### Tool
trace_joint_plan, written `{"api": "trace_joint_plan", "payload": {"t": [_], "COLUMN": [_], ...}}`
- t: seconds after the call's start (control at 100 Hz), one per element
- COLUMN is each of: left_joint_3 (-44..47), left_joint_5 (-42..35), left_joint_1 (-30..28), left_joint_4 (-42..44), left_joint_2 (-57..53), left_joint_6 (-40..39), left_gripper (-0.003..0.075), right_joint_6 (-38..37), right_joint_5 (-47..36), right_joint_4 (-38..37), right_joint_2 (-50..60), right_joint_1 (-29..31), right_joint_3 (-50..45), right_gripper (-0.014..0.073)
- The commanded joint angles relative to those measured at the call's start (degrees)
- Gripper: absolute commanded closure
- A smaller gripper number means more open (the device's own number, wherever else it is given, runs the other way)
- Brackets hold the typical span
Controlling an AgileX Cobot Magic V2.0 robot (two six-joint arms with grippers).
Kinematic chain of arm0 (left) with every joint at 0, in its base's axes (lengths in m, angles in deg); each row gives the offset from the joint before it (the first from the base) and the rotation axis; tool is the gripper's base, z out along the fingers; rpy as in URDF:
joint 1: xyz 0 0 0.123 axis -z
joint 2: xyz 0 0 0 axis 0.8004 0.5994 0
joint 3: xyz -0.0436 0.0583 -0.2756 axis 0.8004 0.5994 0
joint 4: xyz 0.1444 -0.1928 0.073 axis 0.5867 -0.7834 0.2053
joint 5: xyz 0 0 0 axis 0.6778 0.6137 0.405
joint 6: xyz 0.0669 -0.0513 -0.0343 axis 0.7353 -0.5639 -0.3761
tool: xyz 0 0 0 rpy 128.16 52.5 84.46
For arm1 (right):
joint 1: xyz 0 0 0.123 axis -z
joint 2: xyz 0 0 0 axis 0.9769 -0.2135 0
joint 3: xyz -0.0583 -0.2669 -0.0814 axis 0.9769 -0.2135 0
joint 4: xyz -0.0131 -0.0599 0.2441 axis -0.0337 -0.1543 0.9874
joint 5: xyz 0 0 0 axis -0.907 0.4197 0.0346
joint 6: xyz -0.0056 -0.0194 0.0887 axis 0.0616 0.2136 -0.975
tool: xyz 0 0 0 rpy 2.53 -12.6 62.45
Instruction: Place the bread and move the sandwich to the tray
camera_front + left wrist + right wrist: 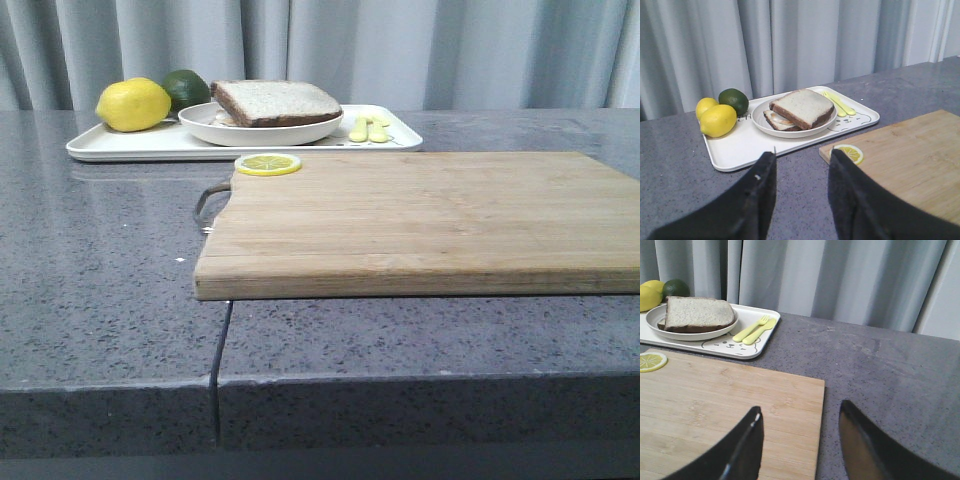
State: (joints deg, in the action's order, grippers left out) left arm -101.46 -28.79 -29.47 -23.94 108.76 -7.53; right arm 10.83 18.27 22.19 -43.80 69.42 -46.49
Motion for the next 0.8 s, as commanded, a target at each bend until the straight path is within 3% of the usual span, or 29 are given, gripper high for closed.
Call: {"api": "trace_joint_plan", "payload": {"t": [0.0, 0.16, 0.3, 0.47, 0.79], "left_joint_3": [1.9, 5.9, 6.4, 6.5, 6.5], "left_joint_5": [-7.5, -9.4, -9.4, -9.5, -9.4], "left_joint_1": [0.5, 0.5, 0.5, 0.5, 0.5], "left_joint_4": [-0.5, -0.5, -0.5, -0.5, -0.5], "left_joint_2": [-1.2, -1.3, -1.3, -1.3, -1.3], "left_joint_6": [-0.6, -0.6, -0.6, -0.6, -0.6], "left_gripper": [0.0491, 0.0496, 0.0575, 0.074, 0.0739], "right_joint_6": [0.0, 0.0, 0.0, 0.0, 0.0], "right_joint_5": [-4.4, -4.4, -4.3, -3.9, -4.0], "right_joint_4": [-0.4, -0.4, -0.4, -0.4, -0.4], "right_joint_2": [-0.5, -0.5, -0.5, -0.5, -0.5], "right_joint_1": [0.2, 0.2, 0.2, 0.2, 0.2], "right_joint_3": [1.5, 1.5, 1.5, 1.5, 1.5], "right_gripper": [0.023, 0.0268, 0.0467, 0.0718, 0.071]}}
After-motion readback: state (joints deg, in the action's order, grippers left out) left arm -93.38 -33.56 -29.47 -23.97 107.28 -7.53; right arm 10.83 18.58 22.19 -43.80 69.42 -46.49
